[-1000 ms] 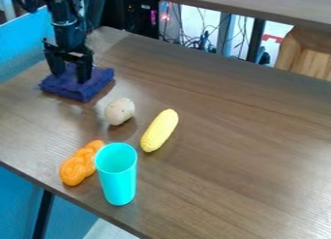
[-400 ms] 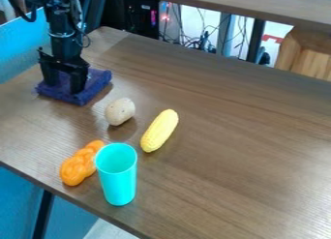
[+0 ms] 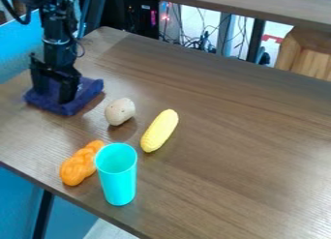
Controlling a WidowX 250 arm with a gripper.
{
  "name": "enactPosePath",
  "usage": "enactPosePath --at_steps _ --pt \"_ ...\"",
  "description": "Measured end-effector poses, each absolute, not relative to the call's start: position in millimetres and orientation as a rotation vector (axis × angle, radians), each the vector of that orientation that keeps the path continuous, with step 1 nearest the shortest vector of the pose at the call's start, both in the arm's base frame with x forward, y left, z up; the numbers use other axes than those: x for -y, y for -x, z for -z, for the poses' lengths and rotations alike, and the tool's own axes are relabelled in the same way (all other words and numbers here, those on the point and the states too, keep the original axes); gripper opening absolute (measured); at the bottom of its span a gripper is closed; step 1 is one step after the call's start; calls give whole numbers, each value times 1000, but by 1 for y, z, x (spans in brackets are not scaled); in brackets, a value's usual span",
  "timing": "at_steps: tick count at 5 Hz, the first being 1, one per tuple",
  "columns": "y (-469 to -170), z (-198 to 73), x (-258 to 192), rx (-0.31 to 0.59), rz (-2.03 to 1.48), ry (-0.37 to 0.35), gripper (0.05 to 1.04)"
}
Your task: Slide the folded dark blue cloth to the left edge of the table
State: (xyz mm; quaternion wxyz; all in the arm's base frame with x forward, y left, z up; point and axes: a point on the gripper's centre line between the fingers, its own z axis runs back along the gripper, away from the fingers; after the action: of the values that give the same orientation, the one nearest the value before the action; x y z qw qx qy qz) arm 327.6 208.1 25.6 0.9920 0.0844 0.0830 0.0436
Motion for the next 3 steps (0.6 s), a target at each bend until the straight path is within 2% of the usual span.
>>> enactPosePath --at_steps 1,2,3 --pt "-295 -26 -210 -225 -113 -166 1001" --pt "-274 -24 -208 -218 -119 -130 1001" --pt "-267 -24 -211 -218 -131 -122 1001"
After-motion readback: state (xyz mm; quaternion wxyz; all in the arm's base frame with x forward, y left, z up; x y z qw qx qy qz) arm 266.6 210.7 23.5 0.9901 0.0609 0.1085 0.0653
